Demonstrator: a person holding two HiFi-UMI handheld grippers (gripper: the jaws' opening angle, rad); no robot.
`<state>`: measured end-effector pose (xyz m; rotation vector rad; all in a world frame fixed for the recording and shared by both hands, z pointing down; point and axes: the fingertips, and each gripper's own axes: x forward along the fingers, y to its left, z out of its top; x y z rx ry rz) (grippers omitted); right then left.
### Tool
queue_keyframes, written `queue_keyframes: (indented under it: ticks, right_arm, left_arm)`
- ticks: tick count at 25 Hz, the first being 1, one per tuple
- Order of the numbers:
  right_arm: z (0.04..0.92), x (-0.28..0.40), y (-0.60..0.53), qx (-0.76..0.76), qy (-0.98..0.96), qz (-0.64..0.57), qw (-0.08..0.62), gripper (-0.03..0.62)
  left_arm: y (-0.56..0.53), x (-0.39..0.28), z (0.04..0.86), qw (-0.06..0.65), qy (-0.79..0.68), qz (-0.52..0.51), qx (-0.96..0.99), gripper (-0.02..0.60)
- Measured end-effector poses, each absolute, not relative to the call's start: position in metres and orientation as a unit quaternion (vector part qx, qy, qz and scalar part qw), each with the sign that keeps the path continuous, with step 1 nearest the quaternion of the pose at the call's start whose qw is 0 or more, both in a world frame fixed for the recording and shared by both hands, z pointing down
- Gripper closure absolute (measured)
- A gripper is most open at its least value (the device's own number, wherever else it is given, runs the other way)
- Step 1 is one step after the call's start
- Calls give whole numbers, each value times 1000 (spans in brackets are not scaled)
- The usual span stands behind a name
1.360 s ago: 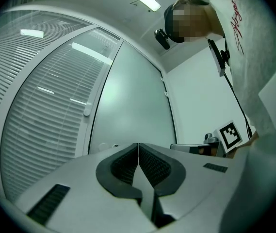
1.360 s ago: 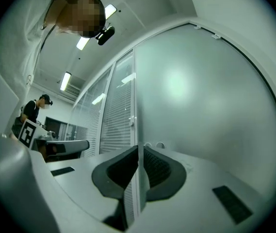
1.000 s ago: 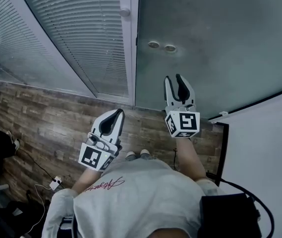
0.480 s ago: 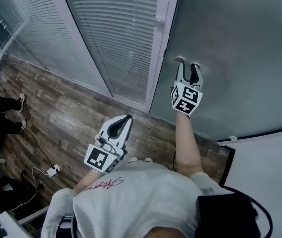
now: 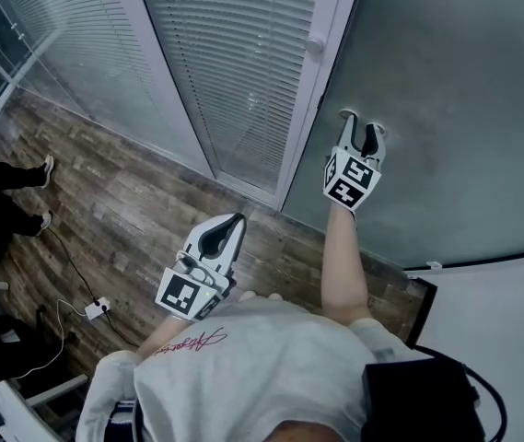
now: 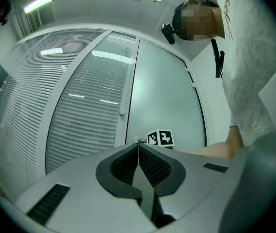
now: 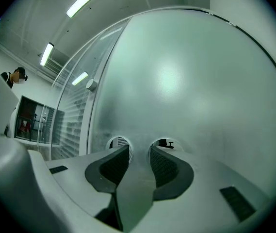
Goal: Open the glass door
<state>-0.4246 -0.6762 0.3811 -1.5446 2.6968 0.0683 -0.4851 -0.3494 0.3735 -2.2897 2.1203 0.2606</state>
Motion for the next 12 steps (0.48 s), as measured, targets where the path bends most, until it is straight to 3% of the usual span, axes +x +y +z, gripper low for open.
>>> queue_keyframes:
  ticks: [12]
  right_arm:
    - [380, -420, -667, -502, 864, 7, 23, 476]
  left_arm:
    - [-334, -489, 383, -1, 670, 77, -738, 565]
